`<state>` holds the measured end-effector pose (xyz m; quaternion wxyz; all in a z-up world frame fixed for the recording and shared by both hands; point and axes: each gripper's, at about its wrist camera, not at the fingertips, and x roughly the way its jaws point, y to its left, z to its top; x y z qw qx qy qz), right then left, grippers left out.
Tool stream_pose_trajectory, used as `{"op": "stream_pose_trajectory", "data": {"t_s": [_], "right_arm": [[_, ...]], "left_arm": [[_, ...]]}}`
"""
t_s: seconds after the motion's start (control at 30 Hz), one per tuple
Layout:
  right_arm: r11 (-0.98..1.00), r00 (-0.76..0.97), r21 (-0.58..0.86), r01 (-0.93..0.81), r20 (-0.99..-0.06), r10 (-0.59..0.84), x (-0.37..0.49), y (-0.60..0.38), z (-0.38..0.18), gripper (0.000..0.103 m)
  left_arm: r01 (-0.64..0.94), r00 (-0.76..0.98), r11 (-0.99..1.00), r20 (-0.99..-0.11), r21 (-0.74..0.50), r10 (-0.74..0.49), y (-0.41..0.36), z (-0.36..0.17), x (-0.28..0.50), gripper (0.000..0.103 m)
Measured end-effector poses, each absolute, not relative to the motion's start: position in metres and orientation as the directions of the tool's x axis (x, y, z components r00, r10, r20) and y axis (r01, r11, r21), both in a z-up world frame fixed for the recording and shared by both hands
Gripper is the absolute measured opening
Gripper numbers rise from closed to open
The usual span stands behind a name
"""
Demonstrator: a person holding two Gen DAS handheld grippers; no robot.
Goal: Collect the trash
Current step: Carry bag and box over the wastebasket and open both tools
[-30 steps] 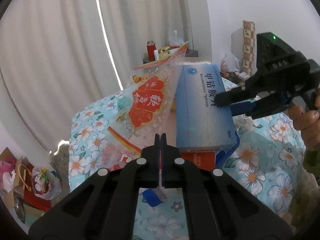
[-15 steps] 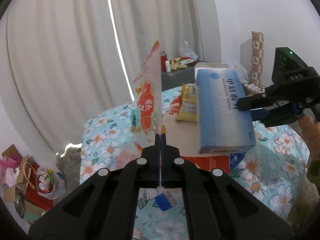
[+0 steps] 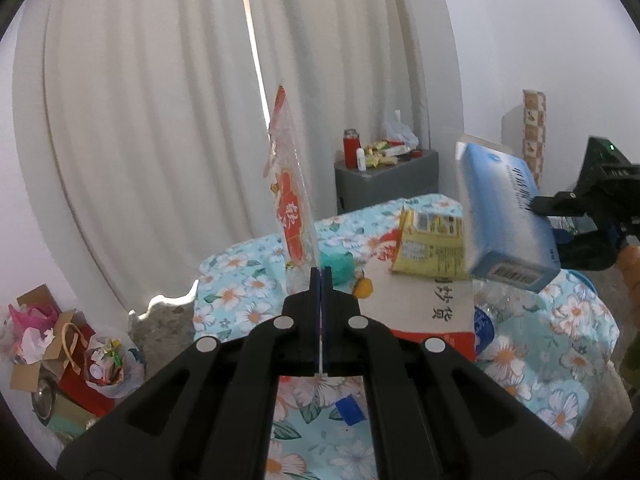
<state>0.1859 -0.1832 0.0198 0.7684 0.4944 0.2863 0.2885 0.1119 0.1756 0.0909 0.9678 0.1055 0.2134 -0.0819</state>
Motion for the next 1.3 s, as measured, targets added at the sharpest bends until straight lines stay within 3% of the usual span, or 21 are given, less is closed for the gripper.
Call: {"op": "stream_pose_trajectory", "data": {"t_s": [0.4,0.7,1.1,1.3], "right_arm": [[0.316,0.766,0.93,-0.189,-0.062,0.64,0.126,-0.224,0.029,0.032],[0.287,0.853,0.939,-0.188,0.011,0.523,0.065,-0.27,0.023,0.032],[0.279,0.958,0.953,-0.121,0.038,0.285,-0.028,-0.359,-0.006,0.032],[0.277,0.995,0.961,-0.011,-0.018,0.101,-0.076,-0.416,-0.034,0.032]], "left_arm": [[0.265,0.928,0.954,-0.307,0.139,-0.213,0.145,0.138,0.083,0.0],[0.444,0.872,0.882,-0.302,0.156,-0.386,0.065,0.152,0.08,0.0],[0.71,0.672,0.696,-0.396,0.104,-0.626,-0.091,0.141,0.096,0.0],[0.821,0.52,0.569,-0.482,0.054,-0.705,-0.196,0.119,0.115,0.0]]}}
